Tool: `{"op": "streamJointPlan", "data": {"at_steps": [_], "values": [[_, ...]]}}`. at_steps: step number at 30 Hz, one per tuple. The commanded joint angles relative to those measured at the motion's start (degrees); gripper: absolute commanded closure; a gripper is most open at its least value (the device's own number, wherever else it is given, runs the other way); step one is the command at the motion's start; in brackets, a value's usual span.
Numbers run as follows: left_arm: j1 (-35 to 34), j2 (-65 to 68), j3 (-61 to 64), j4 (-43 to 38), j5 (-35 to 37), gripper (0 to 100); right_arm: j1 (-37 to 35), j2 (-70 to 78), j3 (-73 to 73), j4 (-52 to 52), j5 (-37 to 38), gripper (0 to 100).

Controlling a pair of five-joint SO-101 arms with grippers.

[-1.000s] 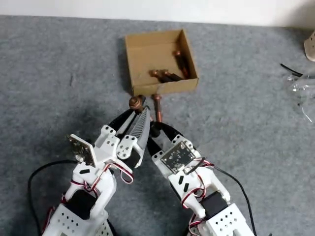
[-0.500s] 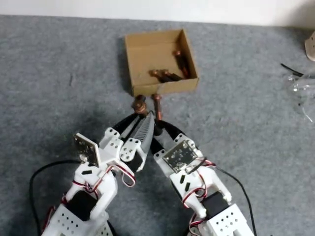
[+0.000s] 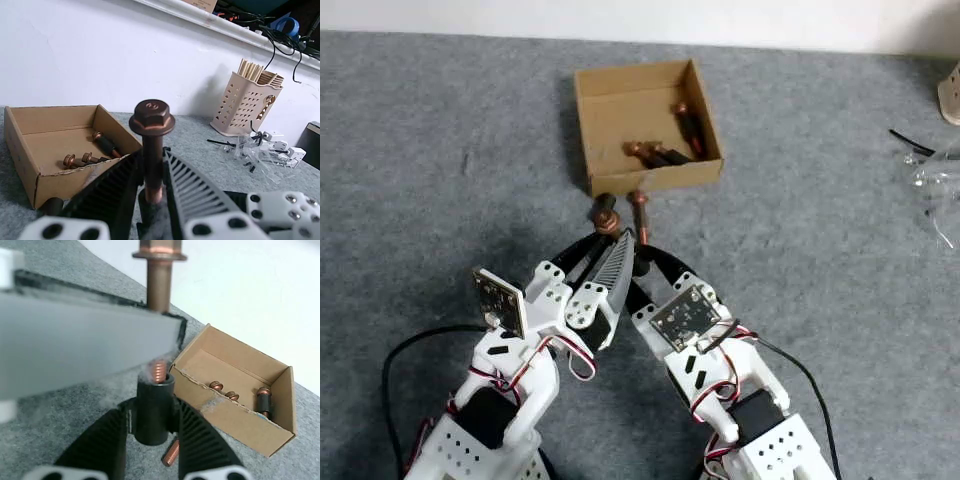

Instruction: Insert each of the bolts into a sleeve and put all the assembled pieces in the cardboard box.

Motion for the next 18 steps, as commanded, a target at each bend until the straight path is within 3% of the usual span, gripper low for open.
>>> {"op": "streamJointPlan", "data": {"at_steps": [1,7,18], "values": [[1.3,-0.6,1.1,0.0,0.4,99,1.0,-1.2,8.9,-0.1,0.3,99.4],[5.1,-0.6,1.1,3.2,0.4,99,3.6,-1.3,8.0,0.0,0.1,99.4],[5.1,-0.7,1.0,3.4,0.1,99,3.5,-1.3,7.8,0.0,0.1,99.4]]}}
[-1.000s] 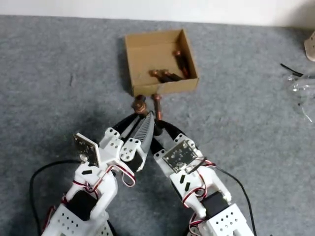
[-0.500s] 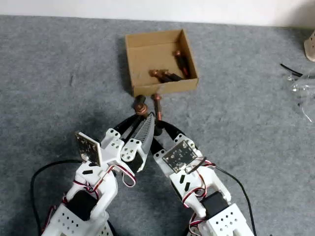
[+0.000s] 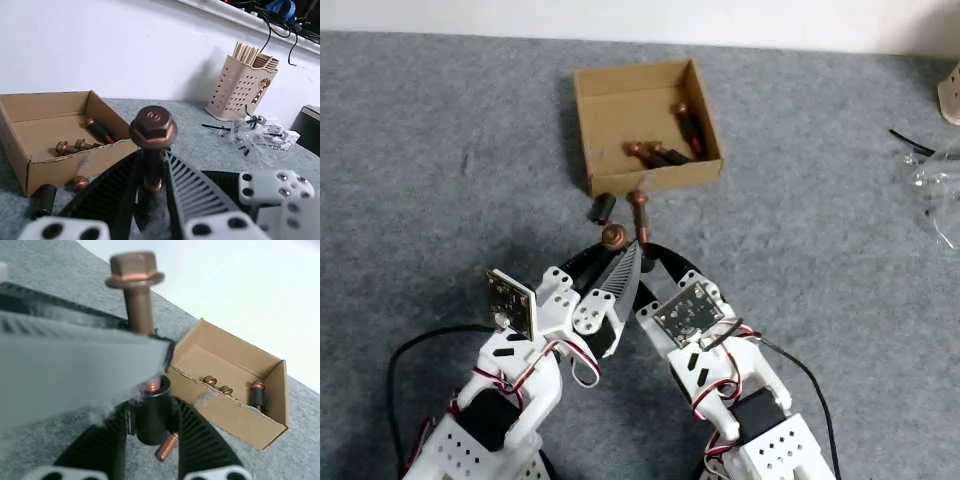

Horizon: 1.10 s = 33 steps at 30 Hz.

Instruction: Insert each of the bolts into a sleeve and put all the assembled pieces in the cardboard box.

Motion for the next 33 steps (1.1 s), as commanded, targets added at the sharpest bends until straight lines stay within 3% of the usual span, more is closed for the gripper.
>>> {"op": "streamJointPlan", "data": {"at_steps": [1,6,14,24,30,33], "values": [[1.9,-0.7,0.9,0.0,0.2,99,1.6,-1.4,7.7,-0.1,0.1,99.4],[0.0,-0.7,0.9,0.0,0.2,97,1.7,-1.4,7.7,-0.1,0.1,99.4],[-0.1,-0.6,0.9,0.1,0.5,71,1.7,-1.4,7.7,-0.1,0.1,99.4],[-1.1,-0.8,0.8,0.0,0.5,70,1.7,-1.4,7.7,-0.1,0.1,99.4],[-7.3,-0.8,-1.2,0.0,0.7,70,1.7,-1.4,7.7,-0.1,0.1,99.4],[-10.9,-0.7,-2.5,0.0,4.7,70,1.7,-1.4,7.7,-0.1,0.1,99.4]]}}
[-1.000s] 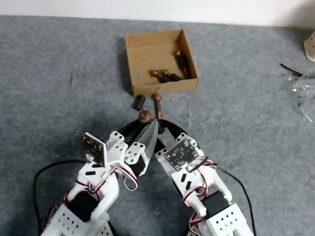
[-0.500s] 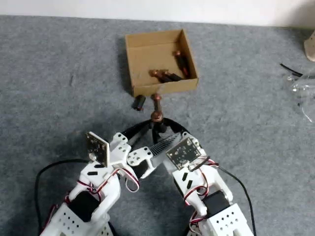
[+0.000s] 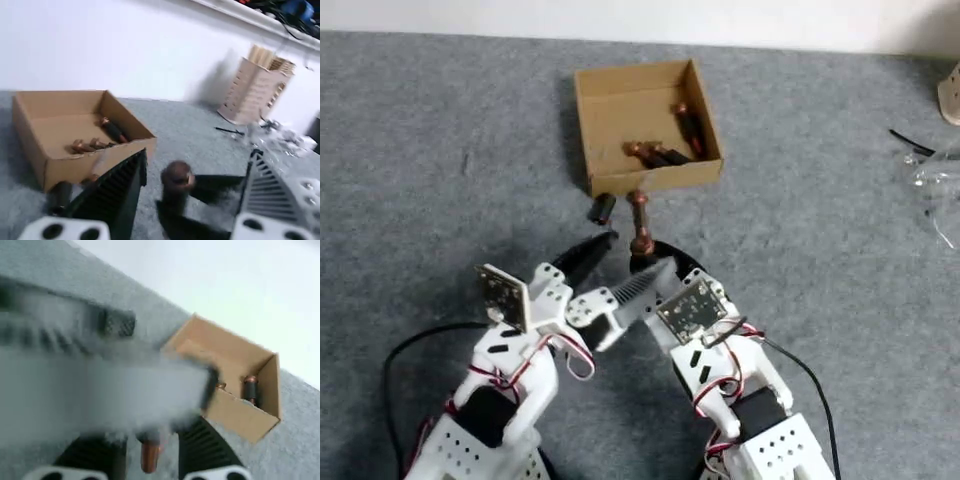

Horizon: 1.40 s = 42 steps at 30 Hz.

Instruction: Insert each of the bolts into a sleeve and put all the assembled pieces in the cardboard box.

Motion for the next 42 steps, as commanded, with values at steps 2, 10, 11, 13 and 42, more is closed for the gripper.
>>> {"op": "streamJointPlan", "data": {"at_steps": [2,10,11,13,42], "values": [[-6.3,-0.7,-3.0,-0.2,5.2,70,0.5,-1.4,7.6,-0.1,0.2,99.4],[-8.5,-0.7,-2.9,-0.2,7.3,70,0.6,-1.4,7.5,-0.1,0.3,99.4],[-8.7,-0.7,-2.9,-0.1,7.3,70,0.6,-1.4,7.5,-0.1,0.2,99.4],[-9.9,-0.8,-2.9,-0.1,7.4,70,0.6,-1.4,7.6,-0.1,0.2,99.4],[-17.4,-0.4,1.5,0.0,-13.5,99,6.7,-0.7,7.4,0.2,0.0,99.4]]}}
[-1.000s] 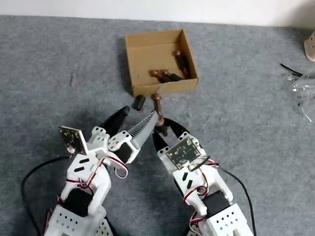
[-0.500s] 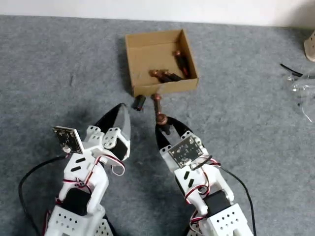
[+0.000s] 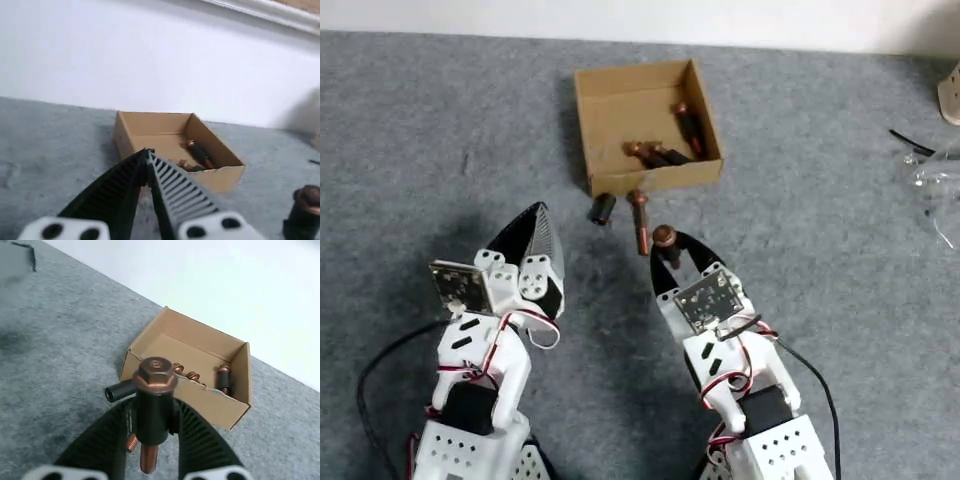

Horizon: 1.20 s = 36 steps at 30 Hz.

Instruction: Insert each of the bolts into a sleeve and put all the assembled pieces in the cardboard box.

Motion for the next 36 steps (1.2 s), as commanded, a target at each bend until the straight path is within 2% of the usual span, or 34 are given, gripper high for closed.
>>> {"op": "streamJointPlan", "data": {"at_steps": [1,8,14,30,36], "values": [[-0.3,-0.4,1.2,0.1,-6.0,99,0.9,-0.7,7.4,0.2,0.0,99.4],[1.0,-0.4,1.2,3.2,-11.5,99,0.8,-0.8,7.7,1.7,0.3,99.4],[1.1,-0.4,1.2,3.3,-11.6,99,1.1,-0.8,7.1,5.2,0.2,99.4],[1.1,-0.4,1.2,3.3,-11.6,99,1.1,-0.6,-8.5,9.6,0.2,99.4],[1.1,-0.4,1.2,3.3,-11.7,99,1.1,13.1,-17.0,9.6,0.1,99.4]]}}
